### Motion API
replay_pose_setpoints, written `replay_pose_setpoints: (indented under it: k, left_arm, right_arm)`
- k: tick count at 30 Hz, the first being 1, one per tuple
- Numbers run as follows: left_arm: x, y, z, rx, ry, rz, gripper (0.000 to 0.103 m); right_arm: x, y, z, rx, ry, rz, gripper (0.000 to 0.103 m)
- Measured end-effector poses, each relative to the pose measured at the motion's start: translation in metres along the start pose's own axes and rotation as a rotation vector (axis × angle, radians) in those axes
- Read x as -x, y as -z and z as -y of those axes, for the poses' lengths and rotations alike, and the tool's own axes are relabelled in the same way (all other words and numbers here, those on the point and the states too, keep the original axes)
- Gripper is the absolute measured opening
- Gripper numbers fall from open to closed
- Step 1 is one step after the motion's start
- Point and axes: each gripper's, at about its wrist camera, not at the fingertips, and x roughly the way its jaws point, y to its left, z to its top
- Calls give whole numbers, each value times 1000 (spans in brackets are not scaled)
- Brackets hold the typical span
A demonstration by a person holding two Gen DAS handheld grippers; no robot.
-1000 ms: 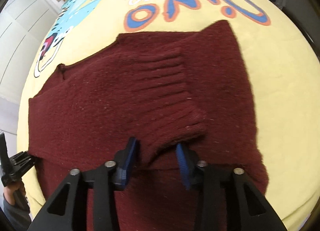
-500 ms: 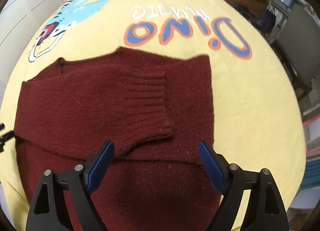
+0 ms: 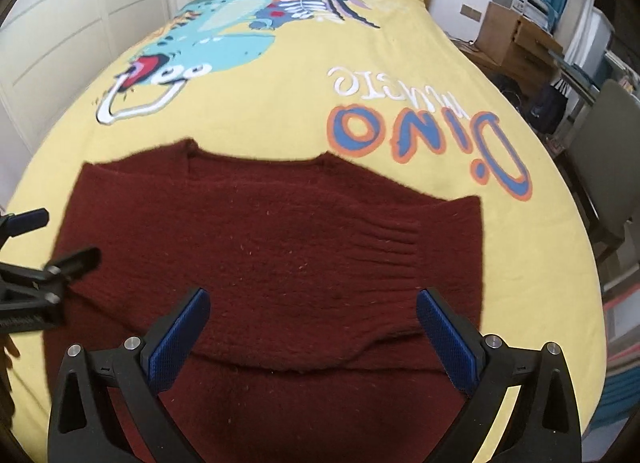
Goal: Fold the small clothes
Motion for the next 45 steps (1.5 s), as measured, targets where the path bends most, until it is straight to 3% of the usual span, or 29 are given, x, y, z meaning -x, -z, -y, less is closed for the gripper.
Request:
replay_pose_setpoints:
  k: [3, 7, 11, 15, 23, 29, 32, 37, 45]
  left_arm:
    - [-22, 11, 0, 5, -23, -46, 102]
    - [-22, 21, -14, 8, -22, -35, 102]
    - [-25, 22, -43, 51, -48, -37, 102]
    - [-27, 26, -65, 75, -22, -41, 102]
    - [-30, 31, -65, 62, -50, -23, 103]
    - [-28, 28, -63, 68, -20, -33, 102]
    - [-16, 26, -61, 67, -26, -54, 102]
    - [17, 34, -52, 54, -31, -15, 102]
    - [63, 74, -45, 76, 24, -20, 102]
  right_arm:
    - [-31, 12, -3, -4, -21, -52, 103]
    - [-56, 29, 9, -12, -4, -95, 103]
    - [-59, 33, 42, -102, -28, -97, 103]
    - [-60, 34, 66, -115, -14, -92, 103]
    - [-61, 39, 82, -123, -10, -91, 102]
    - [-64, 44, 81, -151, -35, -91, 103]
    - [-52, 42, 80, -147, -48, -100, 103]
    - [-15, 53, 76, -125, -33, -65, 103]
    - [36, 92, 74, -118, -31, -54, 103]
